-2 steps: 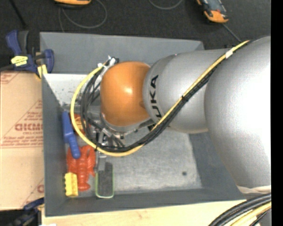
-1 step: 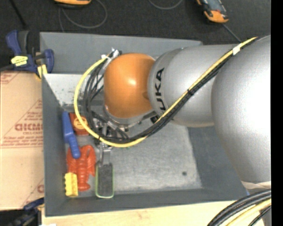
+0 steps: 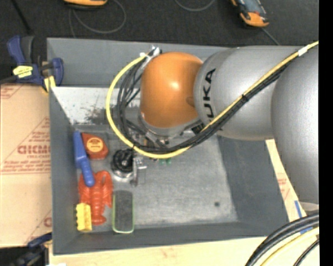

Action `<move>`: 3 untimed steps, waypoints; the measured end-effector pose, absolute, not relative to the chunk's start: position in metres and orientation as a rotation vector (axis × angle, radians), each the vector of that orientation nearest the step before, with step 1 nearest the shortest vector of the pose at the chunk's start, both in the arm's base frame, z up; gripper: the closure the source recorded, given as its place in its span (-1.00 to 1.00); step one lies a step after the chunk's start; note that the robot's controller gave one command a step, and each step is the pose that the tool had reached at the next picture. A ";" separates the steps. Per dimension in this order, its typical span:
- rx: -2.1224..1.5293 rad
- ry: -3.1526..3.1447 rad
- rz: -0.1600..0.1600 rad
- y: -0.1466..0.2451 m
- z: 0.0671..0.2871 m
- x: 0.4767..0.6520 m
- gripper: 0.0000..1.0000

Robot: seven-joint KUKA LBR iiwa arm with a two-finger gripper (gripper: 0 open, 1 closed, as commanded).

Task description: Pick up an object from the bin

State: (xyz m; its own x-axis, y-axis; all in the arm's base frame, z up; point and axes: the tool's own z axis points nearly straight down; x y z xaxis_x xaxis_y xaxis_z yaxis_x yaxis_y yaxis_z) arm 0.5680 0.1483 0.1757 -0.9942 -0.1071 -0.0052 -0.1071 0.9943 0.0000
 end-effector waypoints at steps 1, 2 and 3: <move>-0.038 3.139 -0.001 0.129 0.179 0.562 -1.00; -0.103 3.132 0.001 0.124 0.141 0.561 -1.00; -0.187 3.136 0.000 0.122 0.112 0.565 -1.00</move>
Offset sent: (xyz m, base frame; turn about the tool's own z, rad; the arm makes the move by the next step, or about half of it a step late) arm -0.0104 -0.0323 -0.0706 -0.0423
